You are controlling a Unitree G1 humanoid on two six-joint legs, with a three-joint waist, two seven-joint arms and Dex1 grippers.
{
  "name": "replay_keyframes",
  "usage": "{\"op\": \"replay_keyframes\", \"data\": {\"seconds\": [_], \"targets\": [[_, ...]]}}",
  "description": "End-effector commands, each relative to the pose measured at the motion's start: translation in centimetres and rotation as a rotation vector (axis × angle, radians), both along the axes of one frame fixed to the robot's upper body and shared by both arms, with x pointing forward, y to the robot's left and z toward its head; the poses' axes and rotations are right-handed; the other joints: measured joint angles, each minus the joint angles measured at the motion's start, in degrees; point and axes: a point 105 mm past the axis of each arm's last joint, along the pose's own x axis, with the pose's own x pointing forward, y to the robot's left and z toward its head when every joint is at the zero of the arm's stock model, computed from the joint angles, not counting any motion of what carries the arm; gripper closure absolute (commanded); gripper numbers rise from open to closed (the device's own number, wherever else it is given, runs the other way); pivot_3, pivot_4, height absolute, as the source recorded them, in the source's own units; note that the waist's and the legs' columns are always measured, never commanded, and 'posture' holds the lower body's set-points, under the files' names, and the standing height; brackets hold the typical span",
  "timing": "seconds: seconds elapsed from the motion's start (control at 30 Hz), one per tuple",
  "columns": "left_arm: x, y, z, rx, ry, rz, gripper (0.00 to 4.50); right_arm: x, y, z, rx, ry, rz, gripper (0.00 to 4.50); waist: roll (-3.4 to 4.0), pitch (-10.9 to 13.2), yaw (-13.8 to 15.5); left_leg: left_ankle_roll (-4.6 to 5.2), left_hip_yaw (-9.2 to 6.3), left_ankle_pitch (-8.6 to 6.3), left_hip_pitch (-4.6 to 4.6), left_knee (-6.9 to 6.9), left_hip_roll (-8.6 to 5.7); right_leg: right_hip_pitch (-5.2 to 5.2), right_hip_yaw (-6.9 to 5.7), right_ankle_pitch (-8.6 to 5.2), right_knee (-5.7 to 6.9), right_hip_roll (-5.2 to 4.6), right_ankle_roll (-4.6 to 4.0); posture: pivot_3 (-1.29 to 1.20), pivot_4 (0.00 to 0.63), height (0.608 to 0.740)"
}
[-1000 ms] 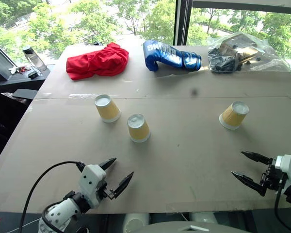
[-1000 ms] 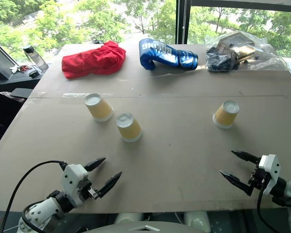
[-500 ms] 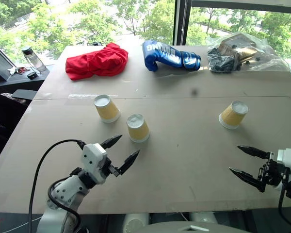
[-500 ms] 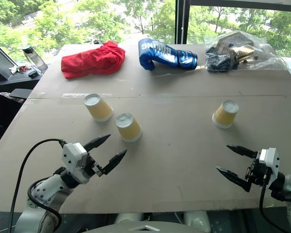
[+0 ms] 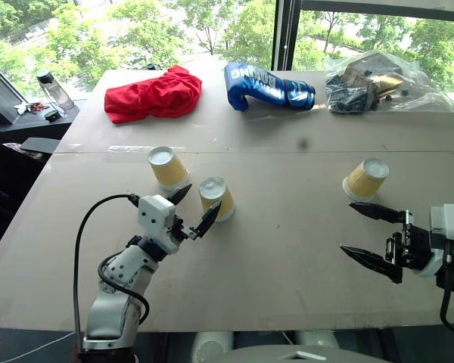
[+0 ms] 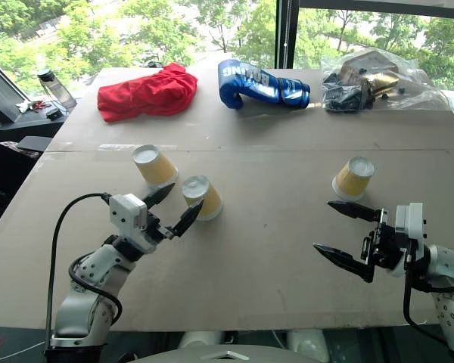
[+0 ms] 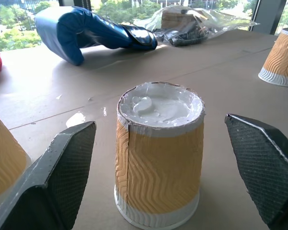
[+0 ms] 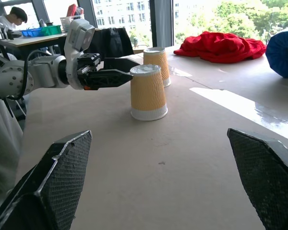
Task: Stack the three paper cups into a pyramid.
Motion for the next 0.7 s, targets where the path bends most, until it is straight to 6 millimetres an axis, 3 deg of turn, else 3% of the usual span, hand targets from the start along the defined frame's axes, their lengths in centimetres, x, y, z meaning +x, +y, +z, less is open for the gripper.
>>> {"op": "replay_keyframes", "data": {"seconds": [0.03,0.4,0.5,0.57,0.6,0.7], "targets": [[0.7,-0.7,0.5,-0.008,-0.045,0.004,0.08,-0.2,0.4,1.3,0.008,-0.053,0.02,0.0,0.0,0.0,0.0,0.0,0.01,0.0,0.0,0.0,0.0,0.0,0.01,0.0,0.0,-0.01,0.0,0.0,0.15,0.74],[2.2,-1.7,0.2,-0.036,-0.049,-0.008,0.08,0.4,0.3,1.5,-0.001,-0.083,0.024,0.0,-0.01,0.0,0.0,0.0,0.01,0.0,0.01,0.05,0.01,-0.01,0.01,0.0,0.08,0.03,0.01,0.0,0.15,0.74],[2.1,-1.9,0.1,-0.06,-0.029,-0.034,0.85,0.5,0.4,1.5,-0.003,-0.08,0.024,0.0,-0.01,0.0,0.0,0.0,0.0,0.0,0.01,0.05,0.02,-0.01,-0.01,0.0,0.09,0.03,0.01,0.0,0.15,0.74],[2.3,-1.7,0.2,-0.055,-0.029,-0.028,1.77,0.4,0.3,1.4,-0.008,-0.072,0.022,0.0,0.0,0.0,0.0,0.0,0.0,0.0,0.01,0.05,0.02,-0.01,-0.01,0.0,0.1,0.02,0.01,0.0,0.15,0.74],[2.3,-1.7,0.2,-0.052,-0.03,-0.027,1.99,0.4,0.3,1.4,-0.009,-0.07,0.022,0.0,0.0,0.0,0.0,0.0,0.0,0.0,0.01,0.05,0.02,-0.01,0.0,0.0,0.1,0.02,0.01,0.0,0.15,0.74],[2.5,-1.9,0.4,-0.048,-0.035,-0.042,1.99,0.3,0.3,1.4,-0.011,-0.069,0.016,0.0,0.0,0.0,0.0,0.0,0.0,0.0,0.01,0.06,0.02,-0.01,-0.01,0.0,0.1,0.02,0.01,0.0,0.15,0.74]]}}
